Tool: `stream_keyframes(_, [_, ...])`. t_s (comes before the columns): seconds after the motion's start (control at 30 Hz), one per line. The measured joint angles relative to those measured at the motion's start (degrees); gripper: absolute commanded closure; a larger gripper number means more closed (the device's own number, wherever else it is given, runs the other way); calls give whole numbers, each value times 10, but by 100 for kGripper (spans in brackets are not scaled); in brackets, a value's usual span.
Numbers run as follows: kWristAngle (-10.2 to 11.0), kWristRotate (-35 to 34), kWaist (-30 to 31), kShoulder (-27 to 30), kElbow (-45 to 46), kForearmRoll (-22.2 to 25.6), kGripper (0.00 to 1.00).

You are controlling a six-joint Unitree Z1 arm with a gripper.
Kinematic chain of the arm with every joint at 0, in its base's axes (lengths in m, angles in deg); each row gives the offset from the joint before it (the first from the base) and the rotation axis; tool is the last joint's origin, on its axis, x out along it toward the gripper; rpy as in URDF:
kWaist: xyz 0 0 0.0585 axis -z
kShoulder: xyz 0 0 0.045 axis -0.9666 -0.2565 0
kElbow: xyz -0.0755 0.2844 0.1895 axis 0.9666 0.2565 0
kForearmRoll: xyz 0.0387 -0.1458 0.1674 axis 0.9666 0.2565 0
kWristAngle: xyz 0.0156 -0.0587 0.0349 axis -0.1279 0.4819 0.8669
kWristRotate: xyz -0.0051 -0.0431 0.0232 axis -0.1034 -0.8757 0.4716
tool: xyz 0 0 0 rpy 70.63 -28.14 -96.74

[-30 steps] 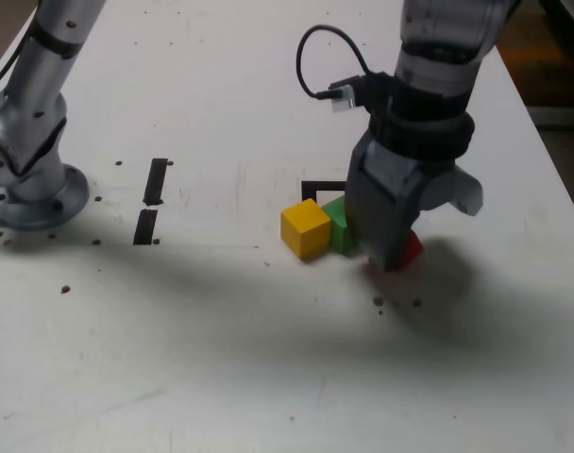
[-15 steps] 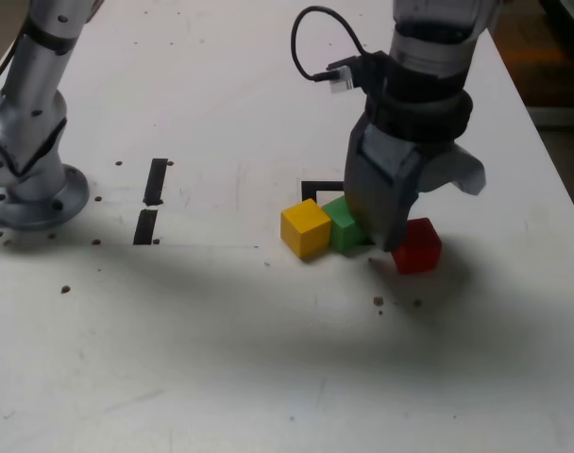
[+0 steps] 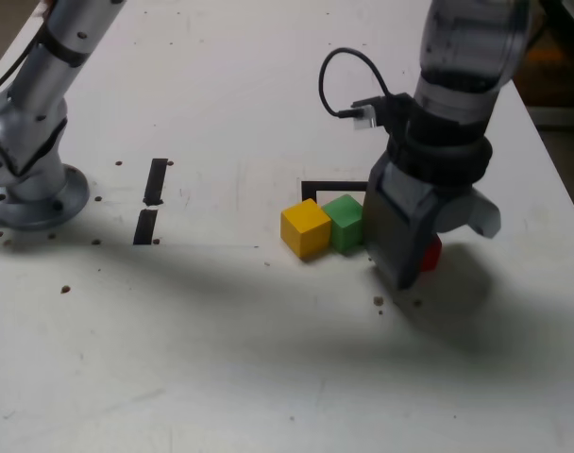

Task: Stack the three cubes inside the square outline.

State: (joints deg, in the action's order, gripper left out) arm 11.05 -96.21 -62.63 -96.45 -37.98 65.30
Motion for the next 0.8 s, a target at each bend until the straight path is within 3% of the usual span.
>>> stream_keyframes(0.1, [-12, 14, -2, -4, 0, 0, 15])
stream_keyframes(0.2, [-25, 27, -5, -4, 8, -1, 32])
stream_keyframes(0.3, [-23, 32, -8, -4, 20, -12, 52])
stream_keyframes(0.4, [-16, 32, -8, -4, 26, -30, 65])
stream_keyframes(0.7, [-25, 64, -3, 12, 57, -80, 88])
stream_keyframes(0.8, [-14, 67, 6, 22, 68, -89, 92])
